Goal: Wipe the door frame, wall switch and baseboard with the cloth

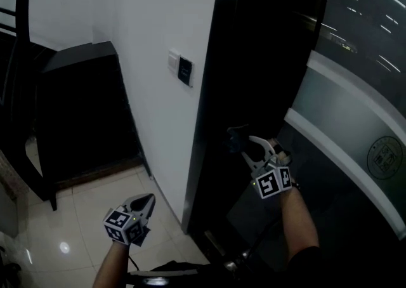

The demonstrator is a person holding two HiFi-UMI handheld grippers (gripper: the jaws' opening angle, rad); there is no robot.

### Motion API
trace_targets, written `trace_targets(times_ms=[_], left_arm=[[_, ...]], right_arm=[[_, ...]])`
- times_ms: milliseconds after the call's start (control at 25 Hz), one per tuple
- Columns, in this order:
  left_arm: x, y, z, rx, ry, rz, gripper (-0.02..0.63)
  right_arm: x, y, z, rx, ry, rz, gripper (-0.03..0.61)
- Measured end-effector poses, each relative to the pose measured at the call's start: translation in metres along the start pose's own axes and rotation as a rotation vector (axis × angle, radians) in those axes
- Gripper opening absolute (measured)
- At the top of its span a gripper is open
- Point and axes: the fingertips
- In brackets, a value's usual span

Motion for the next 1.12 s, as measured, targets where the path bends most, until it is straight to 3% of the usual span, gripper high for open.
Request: trace_targets(times_ms=[120,200,360,520,760,1120], left_arm=[[0.004,0.000,-0.005,-0.016,-0.002,-0.011,-0.008],[0.006,-0.001,-0.004,-0.013,-0.008,-0.023,-0.008],[0.007,-0.008,0.001,-0.002,-0.008,-0.043,-0.008],[0.007,-0.020,0.010,0.020,-0.012,-0.043,-0.008],[0.006,-0.028,0.021,0.050,-0.014,-0.024,-0.008],[-0.005,-0.023,0.017,0.034,-0.008,-0.011,-0.008]], right_arm=[[0.012,-0.025,-0.093,-0.179,-0.062,0.032,0.089],[0.016,-0.033,-0.139,-0.253,-0.077,0.048,0.089],[0.008,-0.027,-0.184,-0.285,-0.076,0.104,0.089],[-0.013,-0.009,-0.180,-0.228,-0.100,0.202,0.089],[-0.038,0.001,-0.159,-0.171,-0.101,0.244,0.089],[-0.054,0.013,-0.104,-0.094,-0.110,0.256,0.089]])
Point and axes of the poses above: the fingertips, and each gripper's own axes: y forward along the fingers, z to its left, x out of its top, and after that the axes turned 11 degrees about x, right-handed
